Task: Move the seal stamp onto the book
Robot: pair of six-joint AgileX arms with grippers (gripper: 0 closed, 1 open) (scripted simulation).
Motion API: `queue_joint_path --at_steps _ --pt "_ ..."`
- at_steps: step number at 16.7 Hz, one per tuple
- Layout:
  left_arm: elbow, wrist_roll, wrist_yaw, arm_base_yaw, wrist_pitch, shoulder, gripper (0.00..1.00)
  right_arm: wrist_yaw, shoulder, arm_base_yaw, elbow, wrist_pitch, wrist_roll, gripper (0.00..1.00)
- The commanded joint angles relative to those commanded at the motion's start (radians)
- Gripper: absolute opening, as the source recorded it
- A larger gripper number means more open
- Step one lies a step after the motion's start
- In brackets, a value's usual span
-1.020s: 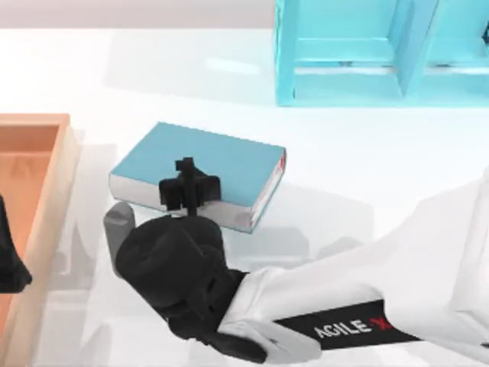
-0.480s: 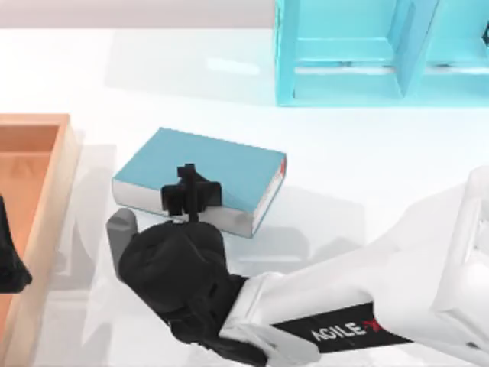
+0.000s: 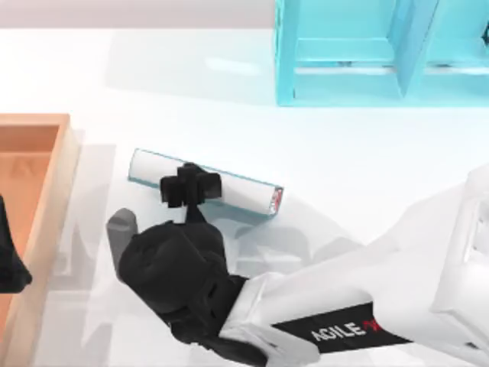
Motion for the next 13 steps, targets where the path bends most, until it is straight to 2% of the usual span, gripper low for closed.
queue_joint_path --at_steps 1,2,13 --pt "0.0 0.0 0.0 0.0 0.0 0.0 1.0 0.0 0.0 0.0 0.0 0.0 0.0 0.98" --pt "0.0 0.0 0.0 0.0 0.0 0.0 1.0 0.0 0.0 0.0 0.0 0.0 0.0 1.0" --pt "0.0 0.0 0.0 0.0 0.0 0.0 1.0 0.026 0.0 0.026 -0.007 -0.039 0.03 1.0"
